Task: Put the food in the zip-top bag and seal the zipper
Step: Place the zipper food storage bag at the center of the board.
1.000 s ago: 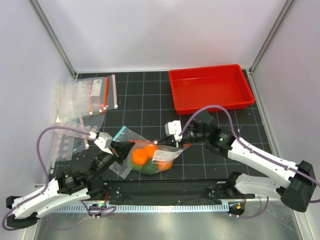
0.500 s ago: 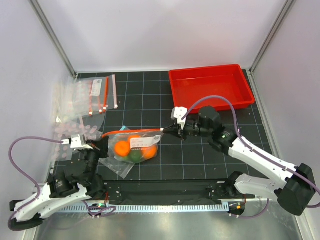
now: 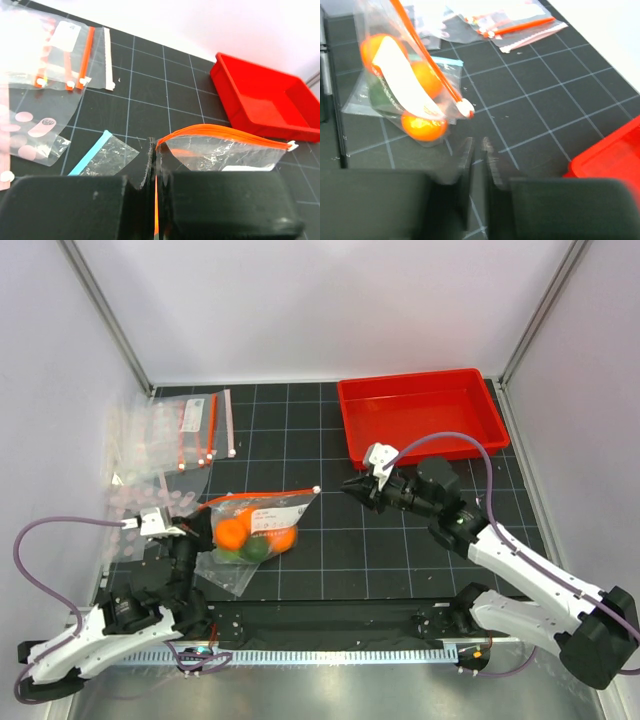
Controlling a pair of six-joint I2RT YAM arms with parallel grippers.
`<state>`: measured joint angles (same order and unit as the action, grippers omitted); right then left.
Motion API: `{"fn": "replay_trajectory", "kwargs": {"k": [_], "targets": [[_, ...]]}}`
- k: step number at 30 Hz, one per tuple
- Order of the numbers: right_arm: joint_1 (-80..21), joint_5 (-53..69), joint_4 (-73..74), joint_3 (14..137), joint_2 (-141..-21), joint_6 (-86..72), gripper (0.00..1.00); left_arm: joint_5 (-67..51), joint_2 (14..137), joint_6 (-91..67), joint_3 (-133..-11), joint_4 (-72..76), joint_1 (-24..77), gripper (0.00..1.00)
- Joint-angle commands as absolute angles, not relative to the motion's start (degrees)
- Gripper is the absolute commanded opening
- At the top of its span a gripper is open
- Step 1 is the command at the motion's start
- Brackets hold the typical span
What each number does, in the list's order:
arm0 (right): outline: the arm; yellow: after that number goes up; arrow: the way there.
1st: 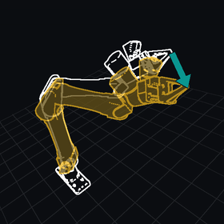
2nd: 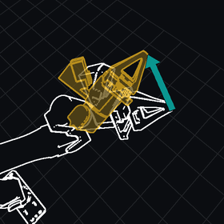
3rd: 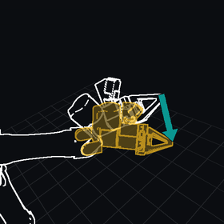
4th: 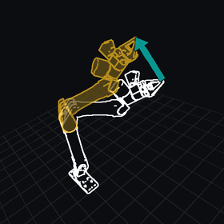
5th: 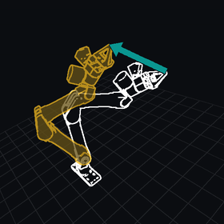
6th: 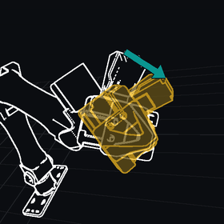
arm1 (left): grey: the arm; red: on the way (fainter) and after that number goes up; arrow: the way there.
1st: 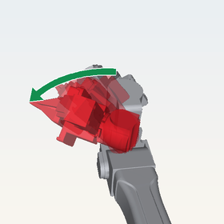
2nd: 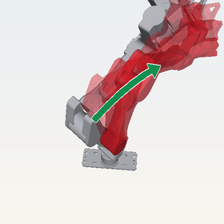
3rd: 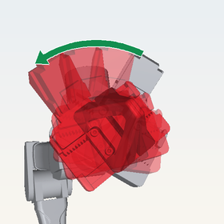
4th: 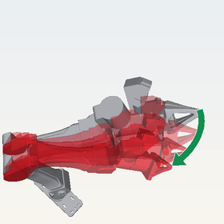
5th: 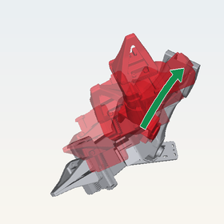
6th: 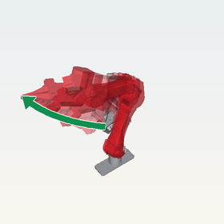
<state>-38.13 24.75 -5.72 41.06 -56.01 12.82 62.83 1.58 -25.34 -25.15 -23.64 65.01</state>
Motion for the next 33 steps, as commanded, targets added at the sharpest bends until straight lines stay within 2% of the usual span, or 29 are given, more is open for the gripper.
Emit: {"fn": "replay_trajectory", "kwargs": {"k": [1,2,5,6,7,8,11,12,14,15,18,23,28,30,33], "targets": [[-38.14,28.0,-11.86,40.17,-54.93,10.73,0.26,60.91,5.62,-23.12,-25.93,-17.76,64.77,0.01],[-38.23,29.69,-13.61,40.17,-55.37,9.16,0.43,60.04,6.32,-22.77,-25.84,-16.1,64.69,0.02],[-38.23,31.56,-20.46,39.91,-57.56,0.32,0.76,54.16,8.96,-20.13,-24.7,-11.62,64.77,0.08],[-38.23,29.2,-23.0,39.38,-58.0,-3.39,0.83,52.75,9.75,-19.69,-24.61,-10.82,64.78,0.08],[-38.23,24.66,-25.81,38.77,-58.53,-9.0,0.96,50.73,11.67,-19.51,-24.52,-10.03,64.69,0.09],[-38.23,12.25,-28.1,38.41,-58.62,-13.75,1.0,50.19,12.73,-19.08,-24.43,-8.98,64.77,0.11],[-38.14,0.29,-20.88,40.77,-60.03,-23.19,1.0,48.35,18.09,-18.98,-25.22,-8.0,64.78,0.18],[-38.14,-6.35,-17.09,44.26,-60.64,-24.68,1.0,48.08,19.67,-19.25,-25.75,-7.82,64.69,0.27],[-38.14,-8.95,-8.84,47.88,-62.48,-25.49,1.0,45.46,23.27,-19.51,-26.45,-7.82,64.69,0.51],[-38.14,-12.27,-6.96,50.16,-62.93,-25.58,1.0,43.7,24.25,-19.6,-27.41,-7.74,64.69,0.74],[-38.14,-18.44,-4.75,50.72,-62.84,-29.26,1.0,35.35,27.33,-18.9,-28.91,-6.24,64.69,0.94],[-38.14,-24.34,-7.03,48.34,-60.56,-29.18,1.0,35.41,32.25,-19.69,-37.16,-9.74,64.69,1.0],[-38.14,-24.7,1.64,52.73,-59.5,-24.18,1.0,47.15,38.48,-15.92,-48.23,-12.48,64.69,1.0],[-38.14,-26.97,2.72,52.83,-57.93,-23.2,1.0,56.45,40.77,-15.64,-49.83,-12.39,64.69,1.0],[-38.14,-31.19,-1.65,48.02,-55.03,-23.03,0.99,61.25,41.75,-10.21,-48.17,-4.42,64.69,1.0]]}}
